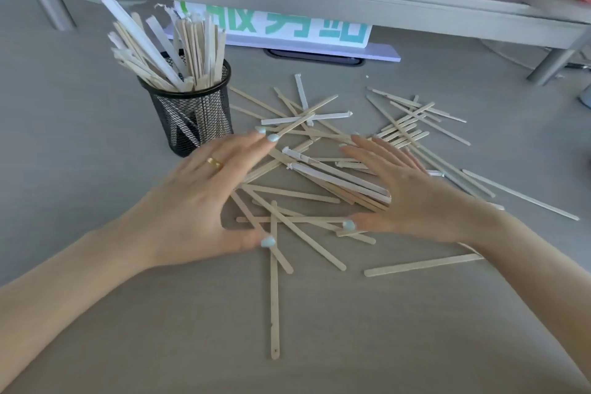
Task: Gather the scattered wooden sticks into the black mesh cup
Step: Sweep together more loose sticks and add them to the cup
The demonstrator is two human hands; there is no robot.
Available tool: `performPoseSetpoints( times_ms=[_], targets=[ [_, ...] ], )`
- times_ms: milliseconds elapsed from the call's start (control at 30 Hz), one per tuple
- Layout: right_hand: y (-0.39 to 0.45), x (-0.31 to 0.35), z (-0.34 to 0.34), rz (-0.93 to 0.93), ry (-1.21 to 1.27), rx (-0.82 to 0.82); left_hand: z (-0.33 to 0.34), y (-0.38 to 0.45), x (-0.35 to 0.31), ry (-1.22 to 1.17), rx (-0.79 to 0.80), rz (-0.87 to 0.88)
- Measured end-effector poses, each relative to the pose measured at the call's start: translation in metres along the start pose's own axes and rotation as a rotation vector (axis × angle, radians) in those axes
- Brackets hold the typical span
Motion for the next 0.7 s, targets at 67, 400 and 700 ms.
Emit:
performPoseSetpoints(
  times_ms=[67,400,700],
  targets=[
    [-0.004,-0.009,0.005,0.035,-0.07,0.055,0.014,0.006,0.006,0.002,0.175,-0.045],
    [0.011,-0.012,0.014,0.05,-0.1,0.123,0.032,0.02,0.001,-0.014,0.412,-0.239],
    [0.022,-0.006,-0.002,-0.059,-0.052,-0.153,0.024,0.027,-0.007,-0.212,0.292,-0.209]
  ],
)
Point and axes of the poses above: each hand's wrist, its own y-axis towards the middle knuckle, its own z-axis out of the palm, x = y × z, the point moved 7 cm from there along y, towards the middle knuckle, and after that the axes turned 15 degrees about x, right-handed, at the moved point
